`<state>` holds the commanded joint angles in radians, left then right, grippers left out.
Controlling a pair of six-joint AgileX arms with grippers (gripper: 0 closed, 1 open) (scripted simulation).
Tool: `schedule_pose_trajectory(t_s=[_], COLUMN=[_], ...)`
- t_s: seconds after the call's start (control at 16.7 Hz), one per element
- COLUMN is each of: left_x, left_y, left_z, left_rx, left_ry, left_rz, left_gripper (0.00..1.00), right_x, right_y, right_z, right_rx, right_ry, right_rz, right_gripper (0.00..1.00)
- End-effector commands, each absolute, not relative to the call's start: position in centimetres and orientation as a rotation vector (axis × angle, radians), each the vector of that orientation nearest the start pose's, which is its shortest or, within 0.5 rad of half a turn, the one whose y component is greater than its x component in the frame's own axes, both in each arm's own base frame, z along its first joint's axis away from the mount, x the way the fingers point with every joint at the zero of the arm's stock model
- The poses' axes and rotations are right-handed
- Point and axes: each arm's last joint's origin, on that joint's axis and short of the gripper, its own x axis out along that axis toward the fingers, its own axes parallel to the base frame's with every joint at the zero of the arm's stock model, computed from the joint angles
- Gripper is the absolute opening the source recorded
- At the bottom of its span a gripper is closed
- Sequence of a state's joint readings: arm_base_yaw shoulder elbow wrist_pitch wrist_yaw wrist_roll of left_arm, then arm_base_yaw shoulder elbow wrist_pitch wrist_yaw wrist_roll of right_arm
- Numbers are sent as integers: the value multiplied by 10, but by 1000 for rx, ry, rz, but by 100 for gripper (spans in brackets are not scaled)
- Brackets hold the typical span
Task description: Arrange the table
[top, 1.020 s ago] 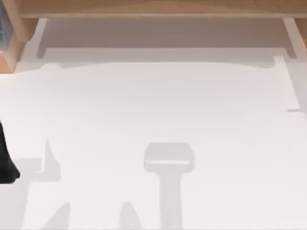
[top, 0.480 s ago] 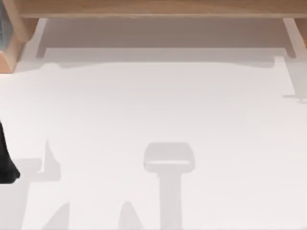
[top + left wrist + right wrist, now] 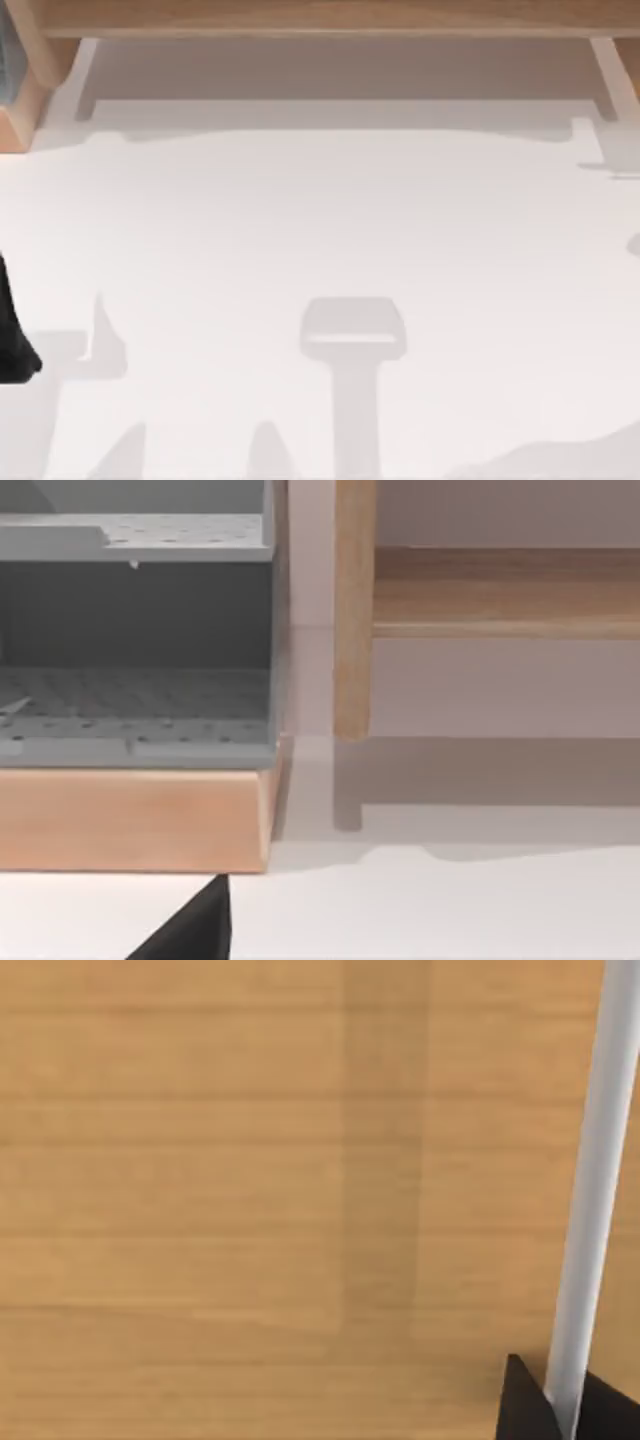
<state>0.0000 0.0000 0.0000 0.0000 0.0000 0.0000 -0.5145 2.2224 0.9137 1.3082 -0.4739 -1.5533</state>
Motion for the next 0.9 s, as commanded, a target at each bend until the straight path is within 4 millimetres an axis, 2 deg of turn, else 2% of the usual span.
schedule_pose_trajectory(t_s=[0.18,0.54,0.72,0.9], left_x=[106,106,106,106], left_y=[-1,-1,-1,-1], left_z=[160,160,160,160], left_rx=[0,0,0,0], left_ry=[0,0,0,0], left_rz=[0,0,0,0], left_gripper=[100,100,100,100], right_x=[374,376,397,423], right_y=[-181,-182,-182,-187], right_z=[88,85,85,95], right_rx=[-1563,-1556,-1556,-1573], right_ry=[17,34,26,-2], right_rz=[-8,-2,2,-28], right_gripper=[0,0,0,0])
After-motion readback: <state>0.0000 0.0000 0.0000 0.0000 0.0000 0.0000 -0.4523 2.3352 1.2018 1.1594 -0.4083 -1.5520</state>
